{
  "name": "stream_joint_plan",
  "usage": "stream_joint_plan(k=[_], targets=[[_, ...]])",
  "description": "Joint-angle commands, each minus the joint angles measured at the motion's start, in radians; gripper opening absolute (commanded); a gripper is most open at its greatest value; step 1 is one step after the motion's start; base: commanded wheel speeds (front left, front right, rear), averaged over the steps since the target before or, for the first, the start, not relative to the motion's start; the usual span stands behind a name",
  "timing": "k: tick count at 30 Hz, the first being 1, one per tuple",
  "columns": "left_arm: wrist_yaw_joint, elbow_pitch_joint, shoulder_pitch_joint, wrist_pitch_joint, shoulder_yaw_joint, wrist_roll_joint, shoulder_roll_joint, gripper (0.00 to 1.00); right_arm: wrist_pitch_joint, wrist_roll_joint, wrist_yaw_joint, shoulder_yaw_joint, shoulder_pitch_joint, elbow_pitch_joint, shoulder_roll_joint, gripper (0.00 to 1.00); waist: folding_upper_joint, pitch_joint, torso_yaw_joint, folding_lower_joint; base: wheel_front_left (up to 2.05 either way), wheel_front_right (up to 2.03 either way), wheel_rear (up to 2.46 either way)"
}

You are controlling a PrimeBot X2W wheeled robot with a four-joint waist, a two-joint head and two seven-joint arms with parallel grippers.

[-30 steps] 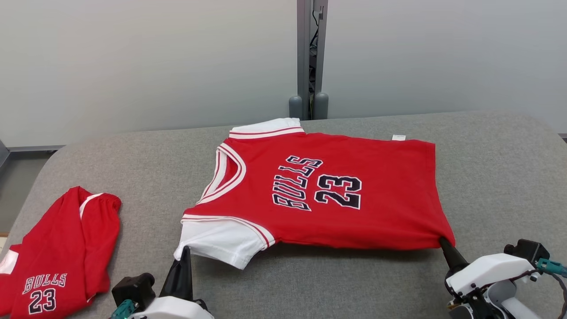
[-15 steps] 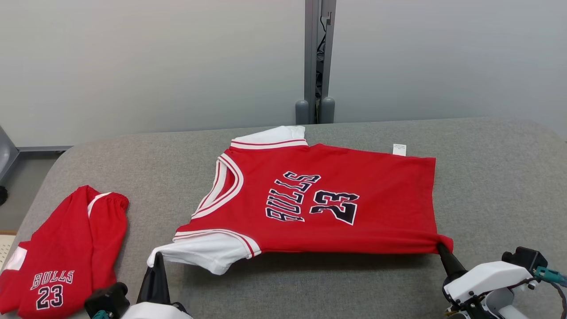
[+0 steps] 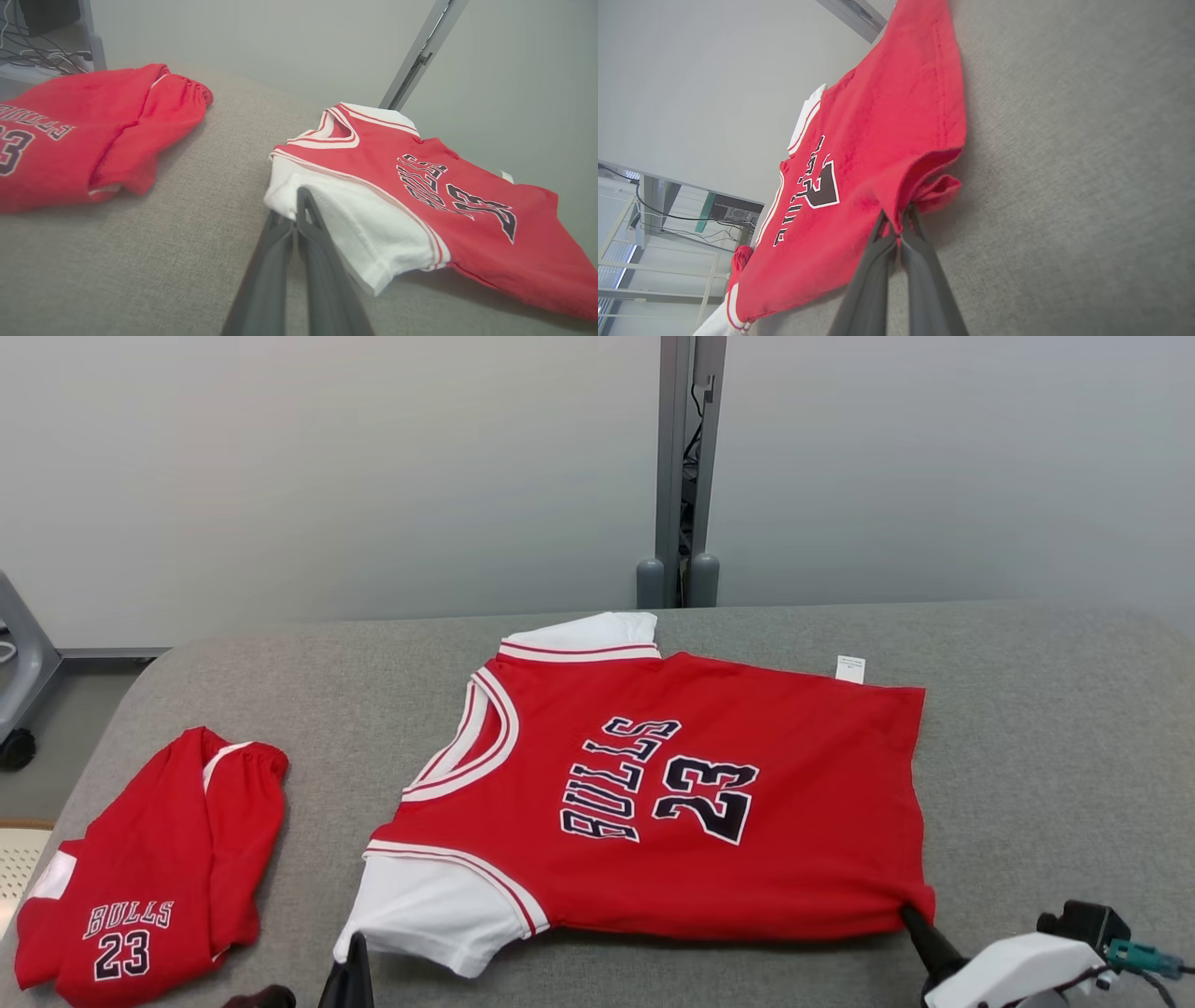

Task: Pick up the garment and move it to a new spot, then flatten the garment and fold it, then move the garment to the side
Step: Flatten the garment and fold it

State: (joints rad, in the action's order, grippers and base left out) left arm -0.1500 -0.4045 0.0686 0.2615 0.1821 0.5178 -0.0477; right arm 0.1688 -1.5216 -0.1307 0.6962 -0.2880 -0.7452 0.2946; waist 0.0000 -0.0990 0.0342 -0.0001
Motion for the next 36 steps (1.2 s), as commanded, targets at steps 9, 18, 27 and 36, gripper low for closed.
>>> stream_joint_plan(k=[9,18,27,36], targets=[[0.011,-0.015,0.057,0.004,-0.021,-0.003,-0.006,0.00,-0.023,0.006,0.000,0.033,0.062,0.026,0.030,0.00,0.0000,-0.023,-0.001,0.0001,0.00,0.00,0.00],[0.016,-0.011,0.099,0.004,-0.035,-0.016,-0.005,0.00,-0.053,-0.009,0.000,0.043,0.114,0.032,0.051,0.00,0.0000,-0.043,0.017,0.0001,0.00,0.00,0.00],[0.015,0.001,0.146,0.004,-0.044,-0.018,-0.006,0.00,-0.100,-0.030,0.000,0.053,0.166,0.053,0.074,0.00,0.0000,-0.061,0.024,0.0001,0.00,0.00,0.00],[0.023,0.047,0.111,0.004,-0.034,-0.029,-0.005,0.00,-0.086,-0.031,0.000,0.036,0.145,0.067,0.075,0.00,0.0000,-0.043,0.008,0.0001,0.00,0.00,0.00]])
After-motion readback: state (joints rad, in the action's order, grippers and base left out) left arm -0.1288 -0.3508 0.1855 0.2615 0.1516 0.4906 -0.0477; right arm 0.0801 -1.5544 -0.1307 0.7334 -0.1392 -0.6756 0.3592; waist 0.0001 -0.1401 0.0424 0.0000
